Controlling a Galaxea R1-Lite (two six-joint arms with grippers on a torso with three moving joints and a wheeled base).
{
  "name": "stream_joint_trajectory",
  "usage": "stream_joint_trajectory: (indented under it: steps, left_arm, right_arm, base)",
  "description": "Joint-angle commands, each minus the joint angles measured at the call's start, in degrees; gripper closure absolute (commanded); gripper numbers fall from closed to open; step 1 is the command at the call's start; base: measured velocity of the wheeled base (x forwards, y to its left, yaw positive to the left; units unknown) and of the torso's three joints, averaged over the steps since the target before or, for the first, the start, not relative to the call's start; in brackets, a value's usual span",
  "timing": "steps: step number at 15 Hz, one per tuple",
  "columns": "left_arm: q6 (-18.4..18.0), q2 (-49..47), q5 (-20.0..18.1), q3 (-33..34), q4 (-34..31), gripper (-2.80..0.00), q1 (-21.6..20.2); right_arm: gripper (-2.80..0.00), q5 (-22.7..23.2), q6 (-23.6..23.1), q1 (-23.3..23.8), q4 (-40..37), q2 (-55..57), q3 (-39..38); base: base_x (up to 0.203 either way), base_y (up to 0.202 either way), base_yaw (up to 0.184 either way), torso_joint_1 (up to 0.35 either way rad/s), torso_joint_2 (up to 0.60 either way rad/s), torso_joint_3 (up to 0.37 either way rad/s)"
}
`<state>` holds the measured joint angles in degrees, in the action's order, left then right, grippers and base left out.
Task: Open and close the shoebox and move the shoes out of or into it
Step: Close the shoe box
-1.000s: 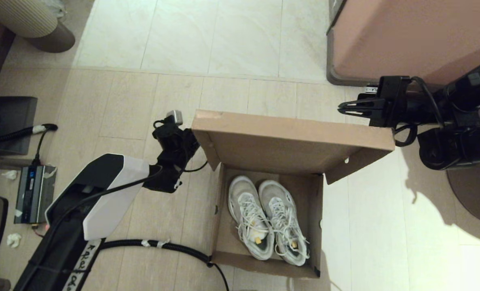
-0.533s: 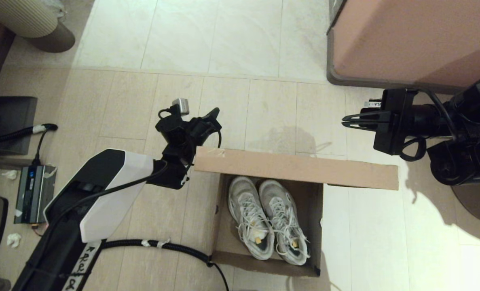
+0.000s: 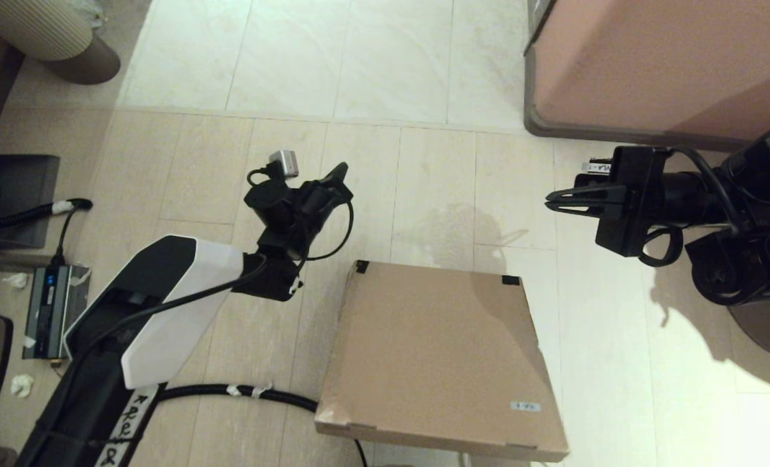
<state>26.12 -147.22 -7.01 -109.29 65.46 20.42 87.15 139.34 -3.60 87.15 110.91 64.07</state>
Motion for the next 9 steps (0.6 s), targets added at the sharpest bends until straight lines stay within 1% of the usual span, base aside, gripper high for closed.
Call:
stream_joint_trajectory:
  steps: [1, 3, 4, 6, 8, 9]
  left_arm:
    - [0.2, 0.9, 0.3, 0.0, 0.4, 0.0, 0.1]
    - [0.2, 2.2, 2.1, 0.1, 0.3, 0.0, 0.1]
    - [0.2, 3.1, 3.1, 0.3, 0.2, 0.0, 0.1]
    - [0.2, 5.7, 4.8, 2.4, 0.2, 0.0, 0.4]
    - [-0.3, 9.4, 5.8, 6.7, 0.2, 0.0, 0.4]
    - [-1.4, 11.7, 6.1, 9.3, 0.1, 0.0, 0.6]
  right_arm:
    - [0.0, 0.5, 0.5, -0.9, 0.5, 0.2, 0.3]
    - [0.0, -0.1, -2.4, -1.4, 0.5, 0.7, 0.5]
    - [0.0, -4.1, -3.2, -2.0, 0.5, 1.2, 0.5]
    - [0.0, -14.0, -4.6, -3.4, 0.5, 2.4, 0.4]
    - [0.0, -19.5, -7.8, -3.6, 0.5, 5.0, 0.6]
    - [0.0, -22.7, -10.8, -3.5, 0.5, 6.5, 0.7]
  base:
    - [0.0, 0.0, 0.0, 0.0, 0.0, 0.0]
    - [0.0, 0.0, 0.0, 0.0, 0.0, 0.0]
    - [0.0, 0.0, 0.0, 0.0, 0.0, 0.0]
    - [0.0, 0.0, 0.0, 0.0, 0.0, 0.0]
    - [0.0, 0.0, 0.0, 0.0, 0.0, 0.0]
    - [0.0, 0.0, 0.0, 0.0, 0.0, 0.0]
